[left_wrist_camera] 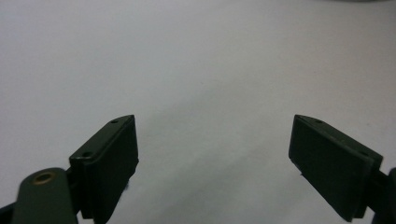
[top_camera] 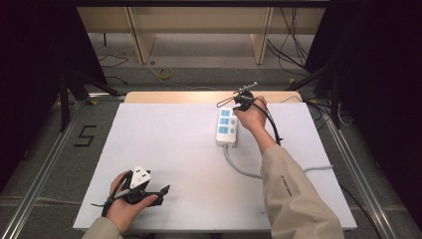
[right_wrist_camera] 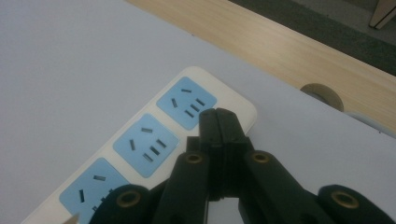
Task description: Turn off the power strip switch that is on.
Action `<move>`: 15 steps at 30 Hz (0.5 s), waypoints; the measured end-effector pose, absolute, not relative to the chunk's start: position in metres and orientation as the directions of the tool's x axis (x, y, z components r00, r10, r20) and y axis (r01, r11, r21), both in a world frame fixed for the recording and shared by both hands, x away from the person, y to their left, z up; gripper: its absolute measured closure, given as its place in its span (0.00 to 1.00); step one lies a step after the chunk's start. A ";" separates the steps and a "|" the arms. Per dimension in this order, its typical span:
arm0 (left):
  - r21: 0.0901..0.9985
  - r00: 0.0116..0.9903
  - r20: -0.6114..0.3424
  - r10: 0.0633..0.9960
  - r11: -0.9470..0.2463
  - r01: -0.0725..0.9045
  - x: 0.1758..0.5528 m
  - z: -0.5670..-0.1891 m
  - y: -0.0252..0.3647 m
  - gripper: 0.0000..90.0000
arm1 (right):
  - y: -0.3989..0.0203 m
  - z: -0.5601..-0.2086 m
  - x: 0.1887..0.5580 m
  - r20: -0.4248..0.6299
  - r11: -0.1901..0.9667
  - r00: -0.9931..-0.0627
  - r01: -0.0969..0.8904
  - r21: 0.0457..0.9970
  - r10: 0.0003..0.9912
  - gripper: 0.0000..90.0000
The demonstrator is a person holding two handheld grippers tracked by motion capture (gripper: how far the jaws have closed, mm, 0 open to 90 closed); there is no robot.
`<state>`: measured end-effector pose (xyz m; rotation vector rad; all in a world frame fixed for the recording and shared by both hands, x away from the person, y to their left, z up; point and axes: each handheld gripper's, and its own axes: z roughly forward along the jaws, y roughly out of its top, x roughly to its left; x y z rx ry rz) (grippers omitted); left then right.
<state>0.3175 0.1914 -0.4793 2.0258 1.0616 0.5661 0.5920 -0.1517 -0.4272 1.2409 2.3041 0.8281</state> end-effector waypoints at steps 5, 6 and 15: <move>0.794 0.554 0.037 0.832 -0.361 0.489 0.317 -0.479 0.192 0.17 | -0.151 -0.428 0.594 -0.069 0.441 -0.533 0.614 0.655 0.843 1.00; 0.795 0.554 0.036 0.832 -0.360 0.488 0.317 -0.479 0.192 0.17 | -0.151 -0.428 0.594 -0.069 0.441 -0.533 0.614 0.655 0.843 1.00; 0.793 0.557 0.039 0.830 -0.365 0.488 0.317 -0.479 0.192 0.17 | -0.148 -0.429 0.597 -0.069 0.443 -0.532 0.617 0.650 0.844 1.00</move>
